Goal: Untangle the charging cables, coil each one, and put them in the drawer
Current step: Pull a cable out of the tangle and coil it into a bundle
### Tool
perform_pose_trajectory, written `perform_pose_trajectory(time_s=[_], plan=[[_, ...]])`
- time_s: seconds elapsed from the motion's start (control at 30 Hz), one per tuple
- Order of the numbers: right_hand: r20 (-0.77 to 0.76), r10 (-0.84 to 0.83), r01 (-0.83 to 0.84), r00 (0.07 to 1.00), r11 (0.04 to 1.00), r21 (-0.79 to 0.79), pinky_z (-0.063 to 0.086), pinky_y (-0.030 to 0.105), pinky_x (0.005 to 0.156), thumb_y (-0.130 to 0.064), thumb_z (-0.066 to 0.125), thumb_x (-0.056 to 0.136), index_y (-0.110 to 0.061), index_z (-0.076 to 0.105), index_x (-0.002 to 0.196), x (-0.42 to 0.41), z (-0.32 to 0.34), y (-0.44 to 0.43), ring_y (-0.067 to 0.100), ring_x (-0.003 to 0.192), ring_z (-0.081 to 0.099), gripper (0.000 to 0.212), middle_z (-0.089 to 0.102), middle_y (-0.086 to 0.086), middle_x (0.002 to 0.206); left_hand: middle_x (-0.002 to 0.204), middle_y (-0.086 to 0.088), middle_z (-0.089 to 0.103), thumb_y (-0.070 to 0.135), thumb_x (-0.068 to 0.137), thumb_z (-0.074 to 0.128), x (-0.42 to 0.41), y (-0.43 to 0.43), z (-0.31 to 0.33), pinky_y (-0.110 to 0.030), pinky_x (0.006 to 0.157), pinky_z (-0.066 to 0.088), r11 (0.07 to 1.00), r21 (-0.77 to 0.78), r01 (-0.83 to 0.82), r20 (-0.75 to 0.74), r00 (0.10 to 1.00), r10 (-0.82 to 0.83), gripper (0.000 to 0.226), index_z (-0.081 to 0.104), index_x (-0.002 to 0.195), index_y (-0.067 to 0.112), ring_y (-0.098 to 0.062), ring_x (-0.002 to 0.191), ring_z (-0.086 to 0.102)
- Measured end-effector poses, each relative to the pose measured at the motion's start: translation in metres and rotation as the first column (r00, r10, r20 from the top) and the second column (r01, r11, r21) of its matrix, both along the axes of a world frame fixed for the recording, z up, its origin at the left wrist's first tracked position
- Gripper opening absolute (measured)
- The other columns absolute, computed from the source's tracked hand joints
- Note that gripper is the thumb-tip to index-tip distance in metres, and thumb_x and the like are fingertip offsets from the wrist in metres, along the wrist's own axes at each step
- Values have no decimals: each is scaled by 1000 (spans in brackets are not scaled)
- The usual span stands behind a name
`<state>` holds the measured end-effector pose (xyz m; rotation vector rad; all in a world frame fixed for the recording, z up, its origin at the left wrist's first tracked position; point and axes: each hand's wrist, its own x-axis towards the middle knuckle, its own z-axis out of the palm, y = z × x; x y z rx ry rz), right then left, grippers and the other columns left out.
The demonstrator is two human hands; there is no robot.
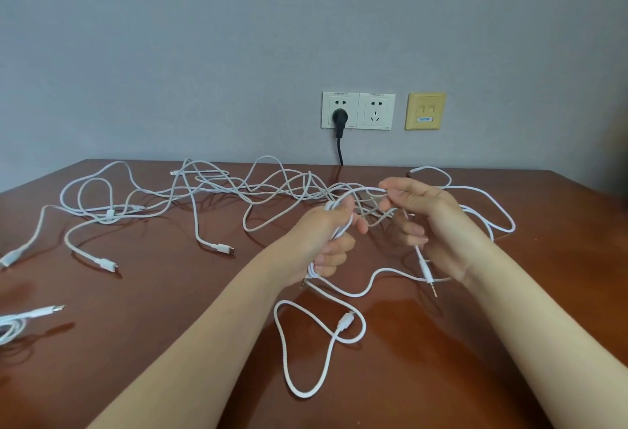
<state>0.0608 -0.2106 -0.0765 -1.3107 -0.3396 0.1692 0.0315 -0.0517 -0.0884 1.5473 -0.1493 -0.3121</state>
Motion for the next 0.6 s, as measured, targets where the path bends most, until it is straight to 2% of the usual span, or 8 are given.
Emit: perform_pose_trajectory(time_s=[0.1,0.2,0.27,0.33,0.4,0.47,0.53,0.6], plan=[[50,6,4,999,983,-186,17,16,40,-11,53,89,-8,60,90,0,-3,3,8,40,29,7,61,2,62,32,6,23,48,97,25,2,0,-1,-10,31,12,999,33,-38,-4,999,38,48,45,75,11,-4,24,16],[123,52,-10,991,946,-324,27,22,44,-16,55,88,-5,63,88,-6,-2,6,13,45,36,13,63,9,64,34,6,24,53,94,29,0,-3,-3,-10,32,14,989,148,5,22,1000,-9,50,45,72,11,-4,25,17],[193,-4,78,981,922,-380,30,22,43,-13,50,89,1,63,86,-11,2,7,15,46,38,19,60,17,66,35,5,24,56,86,38,-2,-6,-3,-11,33,15,974,222,37,51,997,-49,49,46,70,10,-5,27,18],[256,-157,238,954,914,-329,28,20,40,-8,46,85,2,62,81,-15,6,8,16,45,38,19,54,26,73,35,4,25,51,82,50,-3,-8,-2,-11,34,16,966,255,42,72,996,-62,44,46,67,10,-6,27,18],[198,-335,370,921,910,-184,27,17,38,-6,44,84,-5,61,75,-14,9,7,15,39,38,19,52,16,67,34,4,25,46,85,54,-4,-9,-2,-11,34,16,965,261,35,79,995,-58,42,45,64,11,-6,27,18],[143,-456,474,879,870,-138,30,16,39,-3,43,85,-10,60,73,-9,10,4,16,39,40,21,52,6,62,35,4,25,44,90,49,-5,-10,-1,-11,35,16,968,251,16,80,996,-38,44,42,62,12,-6,27,18],[215,-492,531,844,824,-198,38,21,48,0,42,82,-15,59,73,-4,7,1,19,49,46,24,53,3,63,35,5,25,46,92,45,-5,-10,-2,-12,34,15,970,241,-8,80,997,-11,47,38,59,14,-6,27,19],[360,-454,549,815,804,-229,41,27,59,-8,43,75,-21,59,72,-7,4,3,18,59,51,20,58,-2,68,35,5,25,49,92,43,-5,-11,-2,-11,34,16,967,252,-26,78,997,7,48,35,58,16,-6,27,18]])
